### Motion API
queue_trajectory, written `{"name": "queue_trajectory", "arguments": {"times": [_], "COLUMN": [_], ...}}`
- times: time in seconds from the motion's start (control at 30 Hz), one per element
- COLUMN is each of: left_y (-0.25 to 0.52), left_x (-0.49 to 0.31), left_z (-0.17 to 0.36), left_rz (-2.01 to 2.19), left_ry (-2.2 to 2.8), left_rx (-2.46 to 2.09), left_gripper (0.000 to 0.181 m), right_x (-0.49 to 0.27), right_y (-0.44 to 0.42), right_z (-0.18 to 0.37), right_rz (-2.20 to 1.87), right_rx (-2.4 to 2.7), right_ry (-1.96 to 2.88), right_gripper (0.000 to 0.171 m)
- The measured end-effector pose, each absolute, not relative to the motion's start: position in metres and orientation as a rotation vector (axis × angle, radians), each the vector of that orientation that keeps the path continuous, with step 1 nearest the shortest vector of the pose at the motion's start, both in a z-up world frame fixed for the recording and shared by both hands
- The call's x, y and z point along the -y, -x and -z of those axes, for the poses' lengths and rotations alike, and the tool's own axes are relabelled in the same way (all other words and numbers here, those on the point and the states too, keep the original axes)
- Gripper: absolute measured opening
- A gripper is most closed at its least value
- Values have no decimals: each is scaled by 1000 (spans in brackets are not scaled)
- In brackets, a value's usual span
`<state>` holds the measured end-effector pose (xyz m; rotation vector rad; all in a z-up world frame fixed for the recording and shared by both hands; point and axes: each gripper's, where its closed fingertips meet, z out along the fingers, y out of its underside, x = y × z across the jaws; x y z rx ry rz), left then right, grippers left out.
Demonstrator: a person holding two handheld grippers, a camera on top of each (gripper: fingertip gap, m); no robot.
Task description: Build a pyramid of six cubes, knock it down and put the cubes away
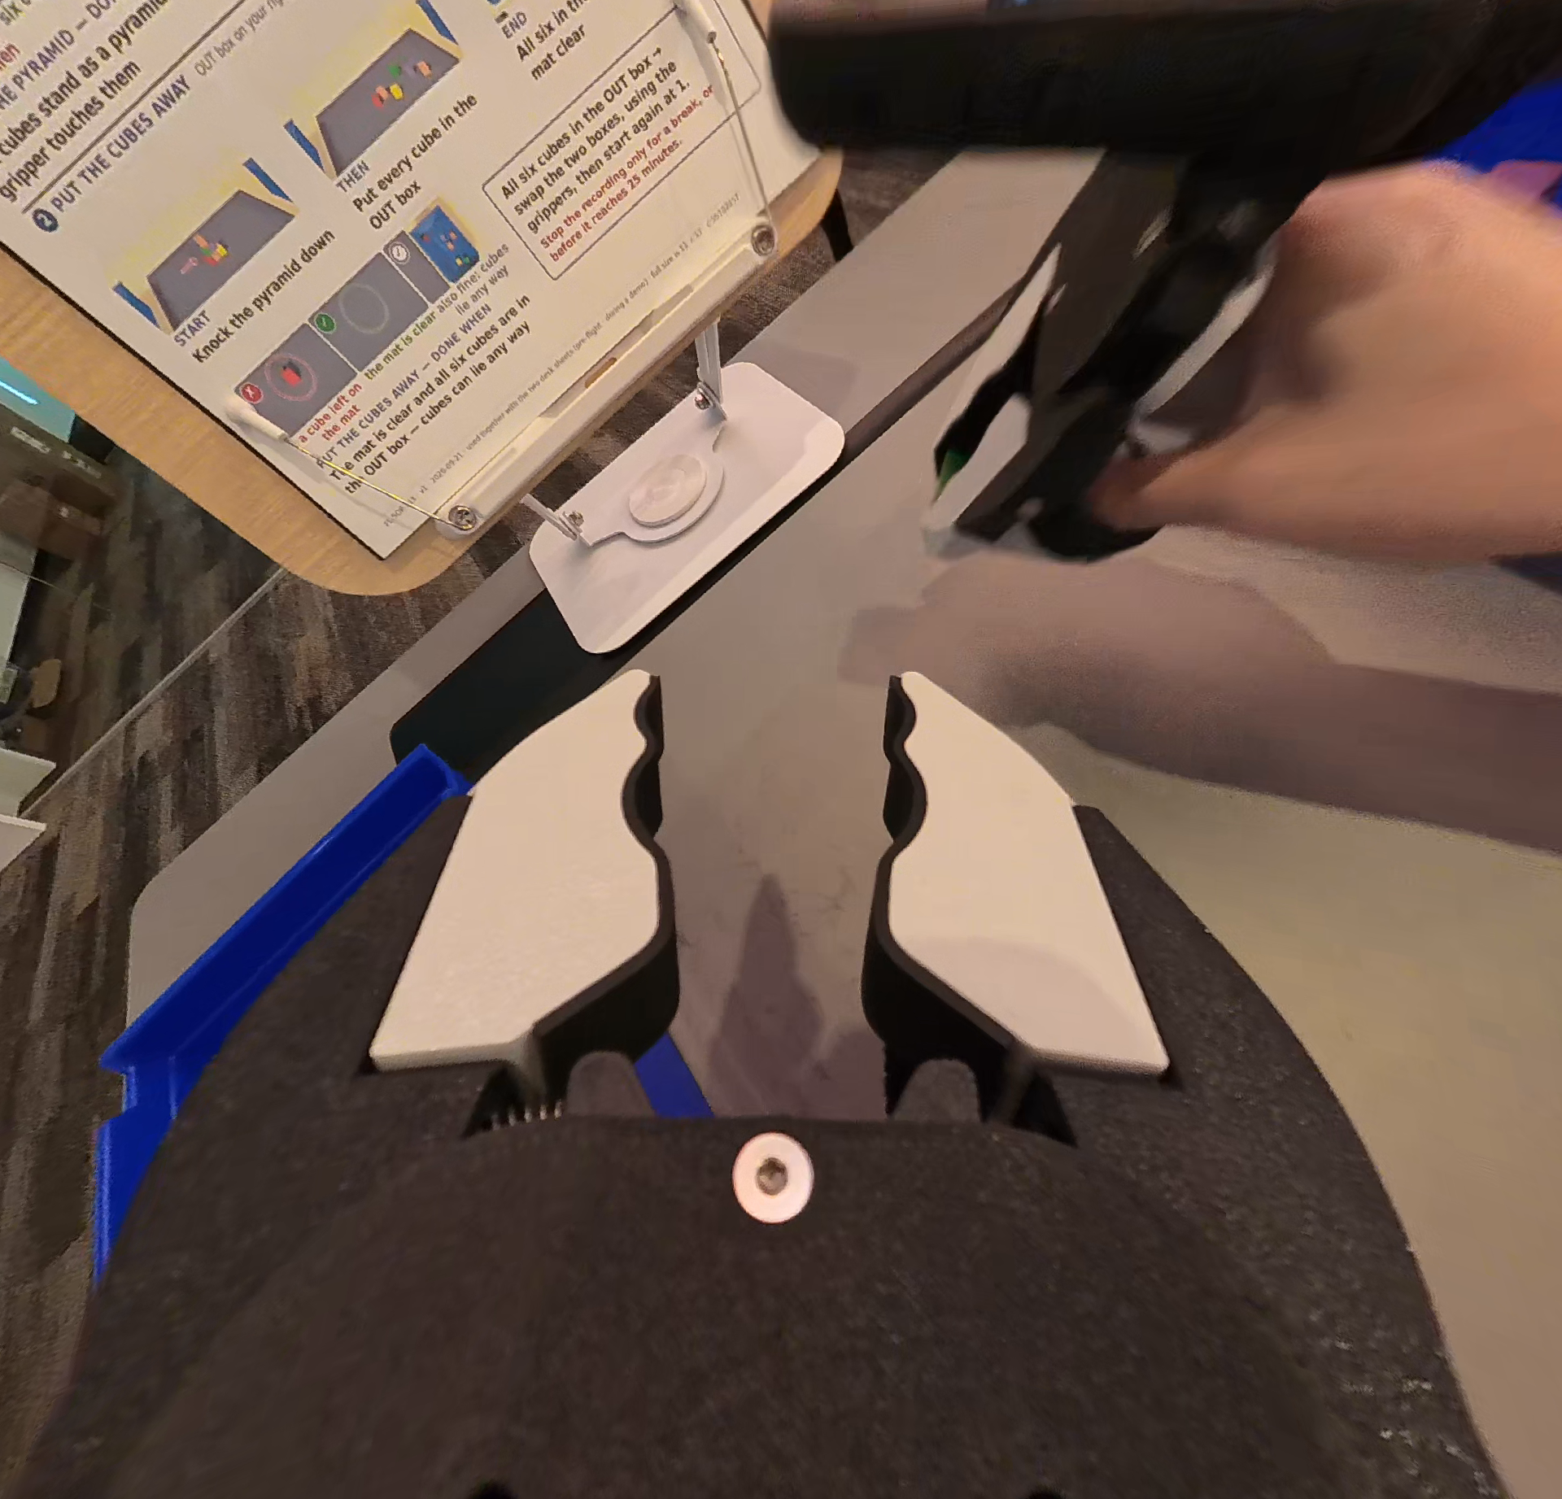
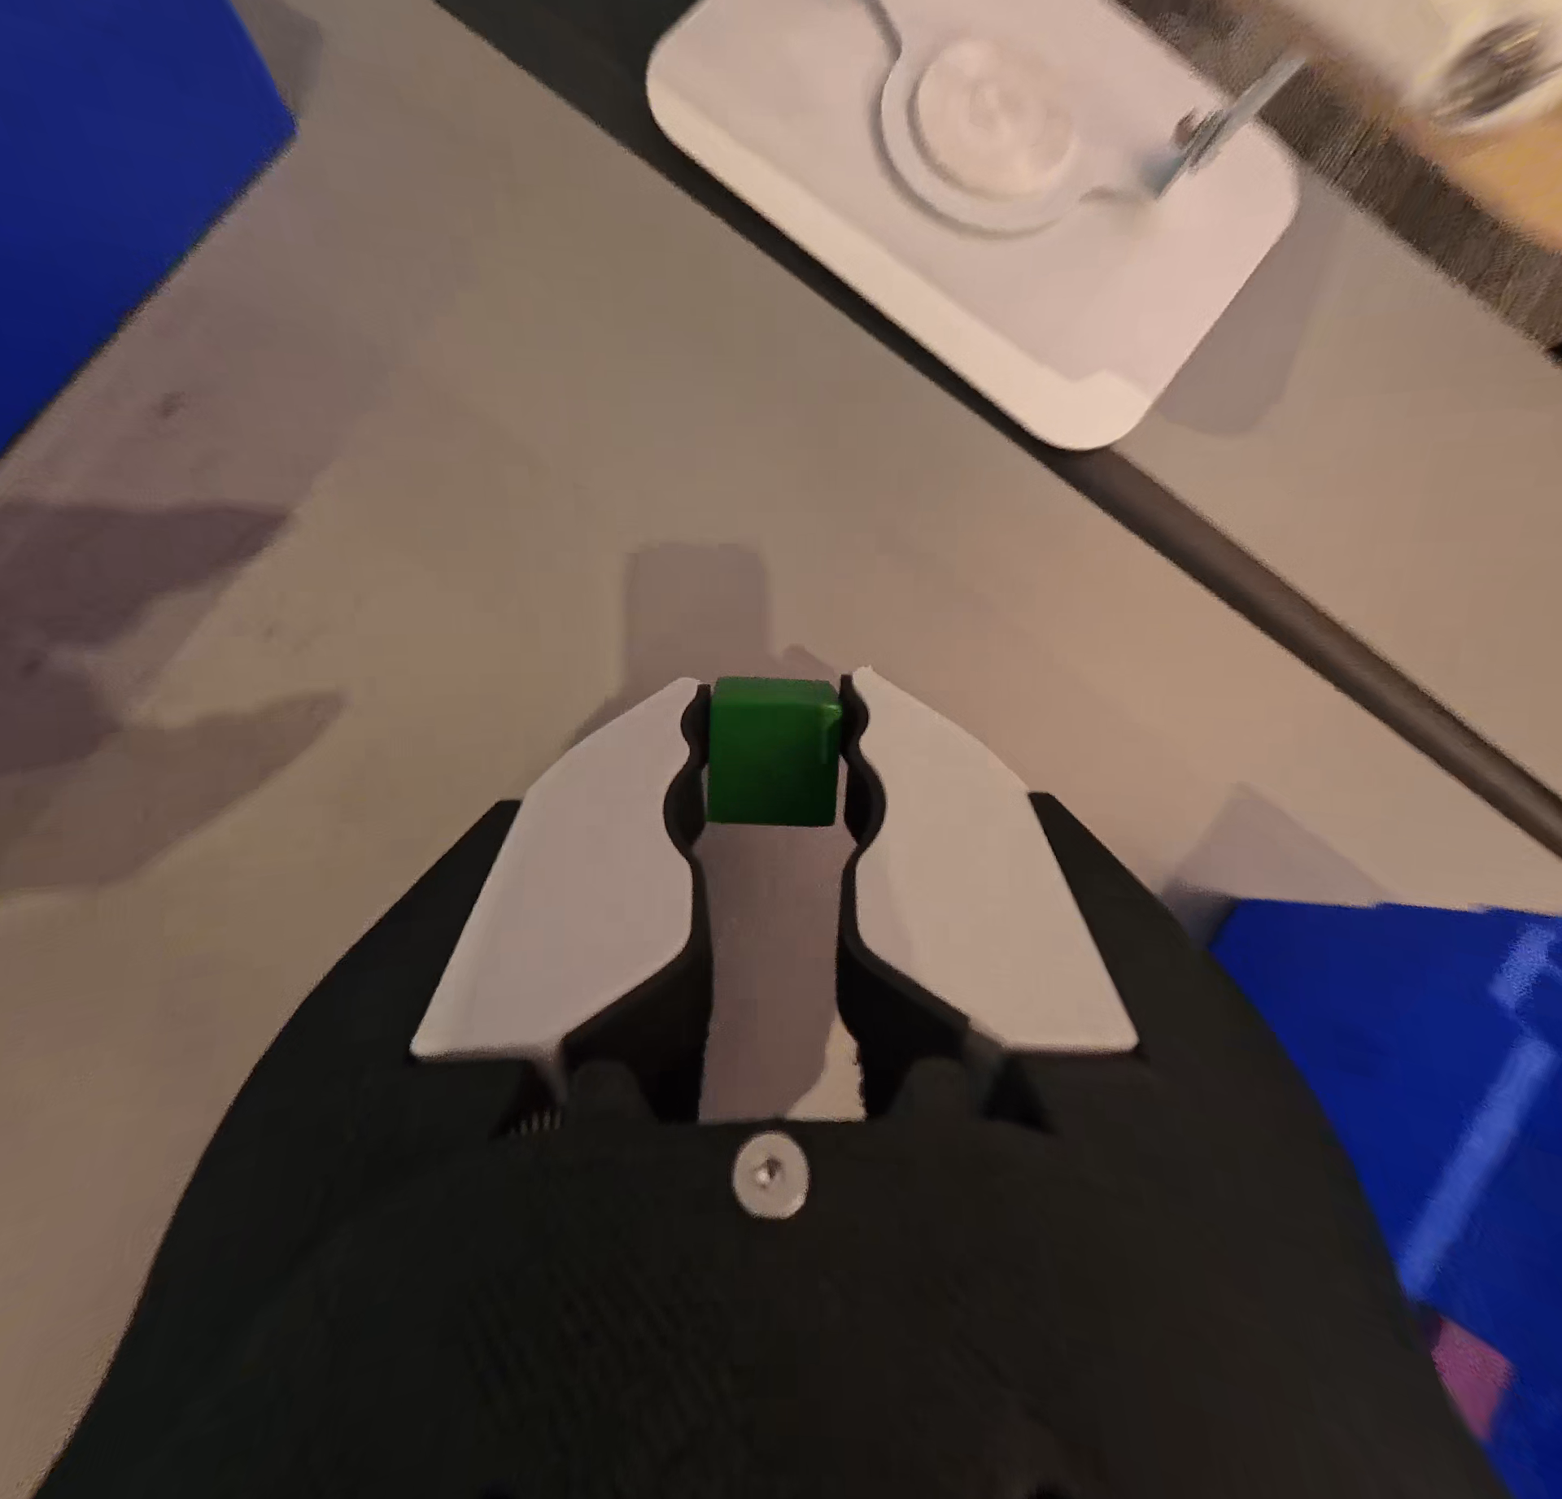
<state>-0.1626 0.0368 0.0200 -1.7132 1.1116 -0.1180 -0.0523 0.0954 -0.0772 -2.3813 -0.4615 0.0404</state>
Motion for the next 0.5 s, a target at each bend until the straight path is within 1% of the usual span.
{"name": "queue_trajectory", "arguments": {"times": [0.17,0.27,0.4,0.5], "left_y": [161,159,157,158], "left_x": [-37,-37,-39,-41], "left_z": [-17,-15,-6,-1], "left_rz": [89,81,64,42], "left_ry": [1710,1712,1729,1740], "left_rx": [-1121,-1126,-1142,-1151], "left_gripper": [50,50,50,50], "right_x": [-59,-35,-11,8], "right_y": [3,-38,-102,-151], "right_z": [23,4,1,19], "right_rz": [17,13,80,151], "right_rx": [444,367,319,302], "right_ry": [2269,2240,2242,2345], "right_gripper": [30,30,30,30]}}
